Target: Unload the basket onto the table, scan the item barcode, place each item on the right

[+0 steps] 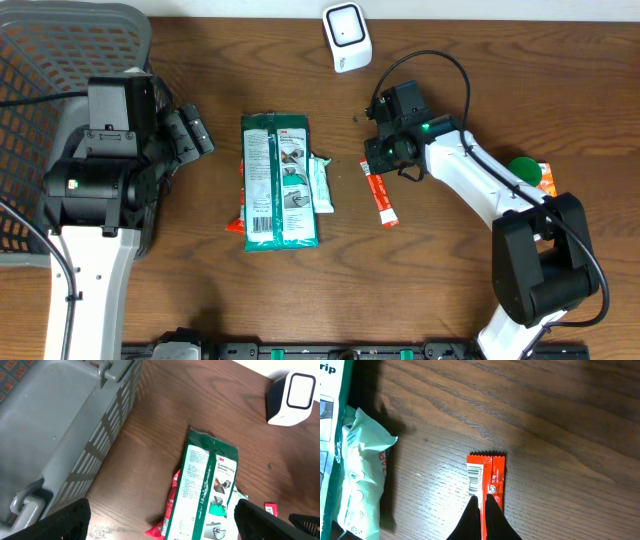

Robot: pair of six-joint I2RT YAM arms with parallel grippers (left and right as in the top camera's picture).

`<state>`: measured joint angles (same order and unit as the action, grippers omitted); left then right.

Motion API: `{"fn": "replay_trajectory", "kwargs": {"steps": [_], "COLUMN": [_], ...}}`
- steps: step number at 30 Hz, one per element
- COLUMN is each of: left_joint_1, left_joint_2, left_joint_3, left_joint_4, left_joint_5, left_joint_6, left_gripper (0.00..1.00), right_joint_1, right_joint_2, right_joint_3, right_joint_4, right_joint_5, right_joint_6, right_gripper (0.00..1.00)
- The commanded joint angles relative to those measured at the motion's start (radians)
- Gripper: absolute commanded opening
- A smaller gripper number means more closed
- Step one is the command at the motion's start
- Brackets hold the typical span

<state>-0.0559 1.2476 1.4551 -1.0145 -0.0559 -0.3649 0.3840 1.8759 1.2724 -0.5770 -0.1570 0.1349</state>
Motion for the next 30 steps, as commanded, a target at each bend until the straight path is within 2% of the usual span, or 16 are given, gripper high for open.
{"fn": "replay_trajectory", "kwargs": {"steps": [1,7,16,24,30], "left_joint_1": [0.003,0.003,0.003,0.003,0.003], "left_joint_2": [0.0,0.0,0.0,0.0,0.0], "left_joint_3": [0.008,0.008,0.008,0.008,0.008], "left_joint_4": [-0.002,-0.002,-0.002,-0.002,-0.002], "left_joint_5": [-0.009,-0.009,-0.009,-0.009,-0.009], "left_joint_6": [0.013,0.013,0.013,0.013,0.013], "left_gripper": [0.92,0.91,0.92,0.91,0.91], "right_joint_1": [0.011,0.023,0.048,0.047,0.055], "right_joint_2": [0.0,0.056,0.117,0.004,-0.043], "right_joint_3": [-0.032,-0.095,-0.1,-0.008,-0.008], "right_joint_4": [0.023,0.085,0.114,0.062,0.061], "right_joint_5": [-0.009,-0.01,-0.006,-0.017,-0.016], "right_joint_6": [0.018,0.026,0.025,0.022,0.022], "right_gripper": [0.02,0.02,0.01,0.03,0.03]}}
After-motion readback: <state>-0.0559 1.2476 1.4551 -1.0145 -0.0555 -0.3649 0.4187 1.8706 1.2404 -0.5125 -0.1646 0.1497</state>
